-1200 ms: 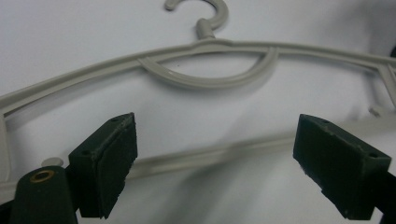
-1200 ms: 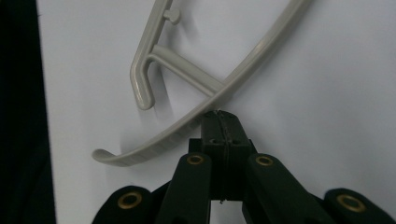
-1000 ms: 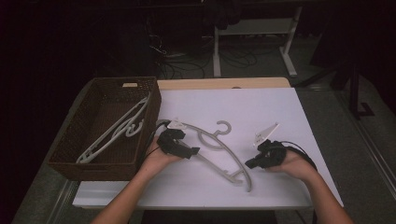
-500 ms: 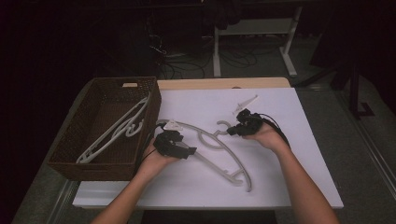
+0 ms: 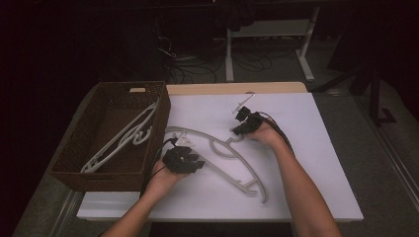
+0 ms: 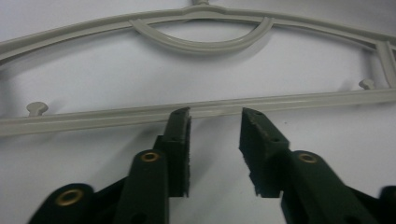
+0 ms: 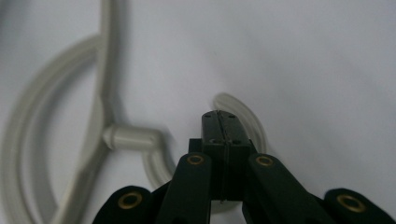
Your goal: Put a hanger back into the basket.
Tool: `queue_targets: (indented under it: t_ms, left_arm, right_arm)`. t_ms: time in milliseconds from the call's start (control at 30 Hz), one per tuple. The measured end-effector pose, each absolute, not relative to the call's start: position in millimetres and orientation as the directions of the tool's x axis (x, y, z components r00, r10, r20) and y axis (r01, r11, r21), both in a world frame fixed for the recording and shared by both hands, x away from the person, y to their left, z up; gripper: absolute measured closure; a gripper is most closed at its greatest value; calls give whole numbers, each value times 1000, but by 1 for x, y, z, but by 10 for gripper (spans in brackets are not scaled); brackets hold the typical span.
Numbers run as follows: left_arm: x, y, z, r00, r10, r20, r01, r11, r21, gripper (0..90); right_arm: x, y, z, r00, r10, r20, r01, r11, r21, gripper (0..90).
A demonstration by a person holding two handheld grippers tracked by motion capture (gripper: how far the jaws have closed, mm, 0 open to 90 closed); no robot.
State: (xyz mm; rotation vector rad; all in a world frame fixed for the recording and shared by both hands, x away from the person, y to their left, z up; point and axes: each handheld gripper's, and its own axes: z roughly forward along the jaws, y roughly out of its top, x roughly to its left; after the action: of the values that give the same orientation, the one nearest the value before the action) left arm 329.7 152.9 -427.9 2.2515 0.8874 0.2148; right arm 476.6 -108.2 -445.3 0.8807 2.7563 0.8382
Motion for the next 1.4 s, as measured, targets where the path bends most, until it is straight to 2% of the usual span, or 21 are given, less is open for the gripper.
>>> queue_targets:
  t_ms: [67, 400, 933, 1067, 1233, 1400]
  left_arm:
    - [330, 153, -428, 751, 653, -91, 535, -523, 663, 576]
    - [332, 155, -428, 742, 664, -90, 538, -511, 670, 532]
    - [334, 151, -431, 746, 659, -93, 541, -519, 662, 512]
    - [334, 150, -431, 752, 653, -91, 536, -525, 661, 503]
    - [335, 151, -429, 760, 642, -99, 526, -519, 674, 403]
    - [336, 151, -428, 774, 625, -103, 508, -516, 690, 284]
  right_arm:
    - [477, -109, -445, -816, 575, 54, 505, 665, 551, 891]
    - [467, -126, -441, -809, 588, -24, 502, 712, 491, 892]
    - [432, -211, -441, -723, 690, -38, 593, 647, 479, 892]
    - [424, -223, -440, -716, 697, -31, 591, 630, 504, 891]
    - [401, -232, -430, -741, 671, 21, 566, 607, 558, 891]
    - [371, -235, -432, -781, 622, 53, 539, 629, 560, 891]
